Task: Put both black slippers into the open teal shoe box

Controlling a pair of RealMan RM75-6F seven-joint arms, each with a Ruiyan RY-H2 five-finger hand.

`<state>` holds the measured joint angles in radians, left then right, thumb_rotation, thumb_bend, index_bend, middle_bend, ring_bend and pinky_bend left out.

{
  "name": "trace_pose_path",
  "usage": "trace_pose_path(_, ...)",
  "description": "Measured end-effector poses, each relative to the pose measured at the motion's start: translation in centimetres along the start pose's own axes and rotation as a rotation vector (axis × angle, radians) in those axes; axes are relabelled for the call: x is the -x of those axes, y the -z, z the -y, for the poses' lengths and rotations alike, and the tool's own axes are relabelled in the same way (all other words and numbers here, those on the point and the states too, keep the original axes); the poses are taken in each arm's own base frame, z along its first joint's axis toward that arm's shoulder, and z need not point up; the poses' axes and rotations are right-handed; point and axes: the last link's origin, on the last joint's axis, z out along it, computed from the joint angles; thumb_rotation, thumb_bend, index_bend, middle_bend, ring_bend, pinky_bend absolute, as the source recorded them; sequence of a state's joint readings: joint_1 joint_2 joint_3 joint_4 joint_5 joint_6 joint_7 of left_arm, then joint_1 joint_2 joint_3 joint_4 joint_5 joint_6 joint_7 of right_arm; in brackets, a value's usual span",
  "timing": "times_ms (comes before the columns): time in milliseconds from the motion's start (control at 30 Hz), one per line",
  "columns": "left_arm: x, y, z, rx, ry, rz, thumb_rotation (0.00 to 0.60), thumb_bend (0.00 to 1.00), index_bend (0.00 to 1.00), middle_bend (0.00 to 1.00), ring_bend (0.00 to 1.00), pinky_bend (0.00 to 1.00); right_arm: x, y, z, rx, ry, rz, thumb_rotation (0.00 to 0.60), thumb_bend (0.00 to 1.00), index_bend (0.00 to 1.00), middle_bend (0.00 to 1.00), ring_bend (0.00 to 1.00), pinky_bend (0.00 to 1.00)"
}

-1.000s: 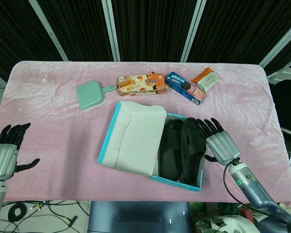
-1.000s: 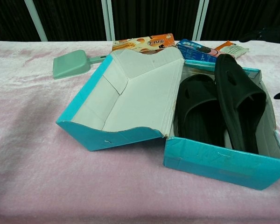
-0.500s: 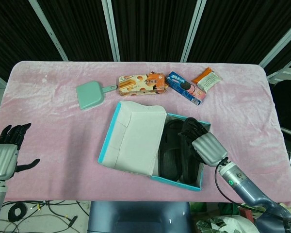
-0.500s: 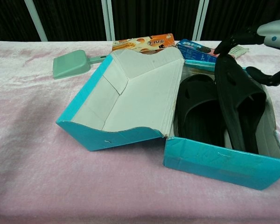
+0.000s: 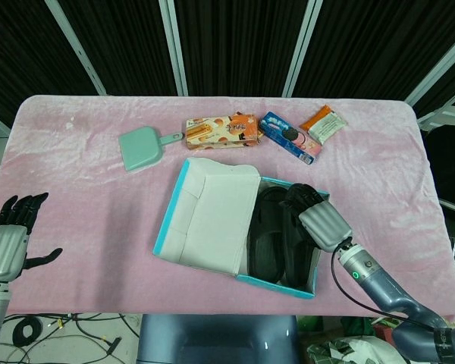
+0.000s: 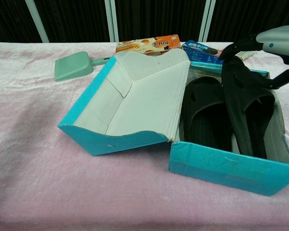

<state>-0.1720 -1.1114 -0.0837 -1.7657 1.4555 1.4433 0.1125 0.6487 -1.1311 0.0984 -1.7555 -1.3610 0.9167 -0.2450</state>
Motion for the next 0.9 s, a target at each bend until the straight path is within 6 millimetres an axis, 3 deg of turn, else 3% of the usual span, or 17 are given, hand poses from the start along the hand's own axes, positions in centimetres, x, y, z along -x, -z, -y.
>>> trace_pose_path(900,0.4,-0.4,-0.1,0.003,0.005,0.011,0.6,0.0,0.0,0.1,0.06,0.0,4.2,-0.4,-0.8,0.025,0.016,0.146,0.6,0.6,0.19,0.18,0.0,0.03)
